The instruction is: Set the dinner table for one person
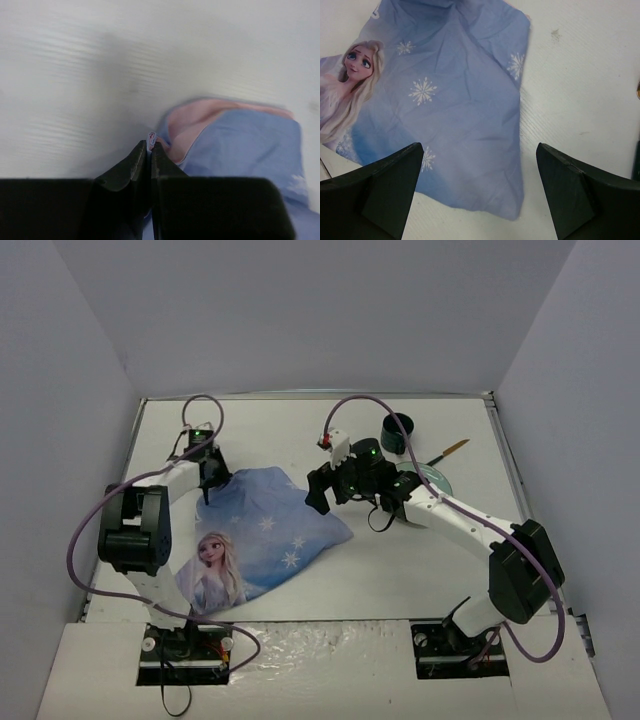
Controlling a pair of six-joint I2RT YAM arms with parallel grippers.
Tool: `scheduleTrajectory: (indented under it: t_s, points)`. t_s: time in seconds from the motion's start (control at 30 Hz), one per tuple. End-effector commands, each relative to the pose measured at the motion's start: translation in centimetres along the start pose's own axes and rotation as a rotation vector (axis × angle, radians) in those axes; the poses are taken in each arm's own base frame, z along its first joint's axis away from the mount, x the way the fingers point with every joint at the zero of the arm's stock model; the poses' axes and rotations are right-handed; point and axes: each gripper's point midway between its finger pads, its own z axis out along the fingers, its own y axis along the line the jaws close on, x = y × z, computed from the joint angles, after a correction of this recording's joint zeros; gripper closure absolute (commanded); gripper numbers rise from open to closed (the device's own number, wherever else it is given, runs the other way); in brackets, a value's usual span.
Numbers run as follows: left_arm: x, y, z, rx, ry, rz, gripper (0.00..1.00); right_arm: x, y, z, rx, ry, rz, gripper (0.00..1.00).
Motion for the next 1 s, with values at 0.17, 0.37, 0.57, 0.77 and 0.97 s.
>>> scheduleTrajectory:
  t_s: [0.17, 0.37, 0.57, 0.77, 0.97]
  points:
    - [2.4, -19.8, -8.9, 0.447, -0.082, 0.378, 0.9, -3.6, -2.9, -3.9, 0.184, -0.169, 0.067, 0.08]
    - [0.7, -19.4, -10.8, 0.401, -0.143, 0.385, 0.31, -2.8, -4.7, -6.1, 0.249, -0.195, 0.112, 0.07]
    - [-3.5, -17.5, -15.2, 0.347, -0.228, 0.352, 0.03, -3.6, -4.5, -5.4, 0.191, -0.179, 0.072, 0.07]
    - [-4.2, -7.9, -18.6, 0.086, -0.244, 0.119, 0.03, -4.9, -3.9, -0.9, 0.09, -0.085, 0.038, 0.09]
    - [0.8, 0.8, -19.5, -0.105, -0.208, -0.04, 0.03, -7.2, -2.6, 2.8, 0.188, -0.093, 0.109, 0.08]
